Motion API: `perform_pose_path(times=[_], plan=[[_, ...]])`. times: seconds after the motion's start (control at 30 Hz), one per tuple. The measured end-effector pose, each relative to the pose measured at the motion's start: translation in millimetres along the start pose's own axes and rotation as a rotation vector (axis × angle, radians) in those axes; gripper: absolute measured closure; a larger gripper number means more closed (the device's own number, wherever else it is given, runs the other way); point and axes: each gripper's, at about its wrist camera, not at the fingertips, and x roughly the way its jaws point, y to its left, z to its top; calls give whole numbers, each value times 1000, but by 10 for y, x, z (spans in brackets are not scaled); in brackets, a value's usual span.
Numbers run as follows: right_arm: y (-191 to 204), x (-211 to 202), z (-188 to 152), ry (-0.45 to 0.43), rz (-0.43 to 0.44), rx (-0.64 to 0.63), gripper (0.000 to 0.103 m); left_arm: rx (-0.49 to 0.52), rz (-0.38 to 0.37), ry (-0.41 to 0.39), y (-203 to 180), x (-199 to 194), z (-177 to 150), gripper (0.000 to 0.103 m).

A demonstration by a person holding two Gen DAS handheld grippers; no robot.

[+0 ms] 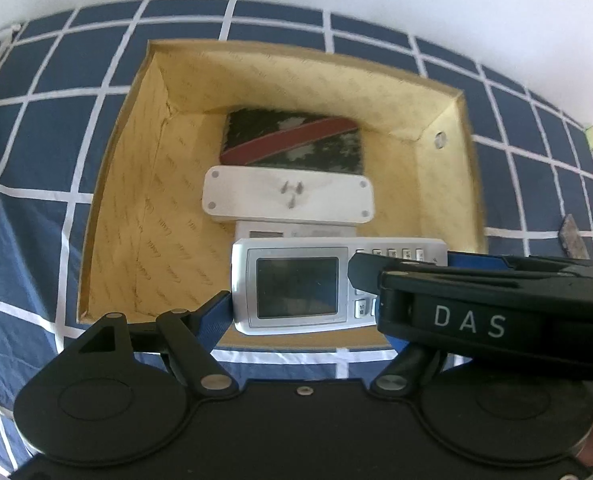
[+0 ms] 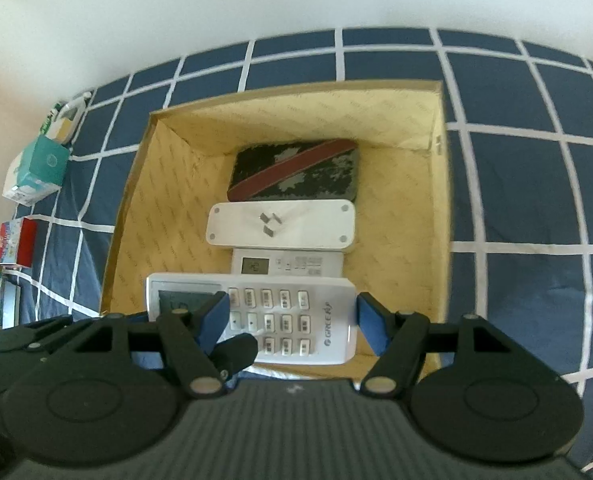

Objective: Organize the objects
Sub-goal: 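Carry the held phone with the right tool over the box, then lower the phone with the right tool beside the white remote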

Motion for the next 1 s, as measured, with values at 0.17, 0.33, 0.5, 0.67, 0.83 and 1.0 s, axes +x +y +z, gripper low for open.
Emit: perform_pose_path(times=[0.17,0.33,0.5,0.67,0.83,1.0], plan=[[9,355,74,62,-8,27,35,3,-9,70,166,302,70,27],[-30,653,92,122,-21,52,35,20,-24,133,266,554,74,27],[-99,828,46,163,-36,79,35,36,-39,179,302,727,36,27],[-142,943,1,195,-46,96,35,44,-48,207,335,825,14,27],[-144,1036,13,216,-54,97,35,33,-58,223,387,891,16,27],[-147,1117,29,237,-63,93,35,30,-57,237,419,944,17,28]])
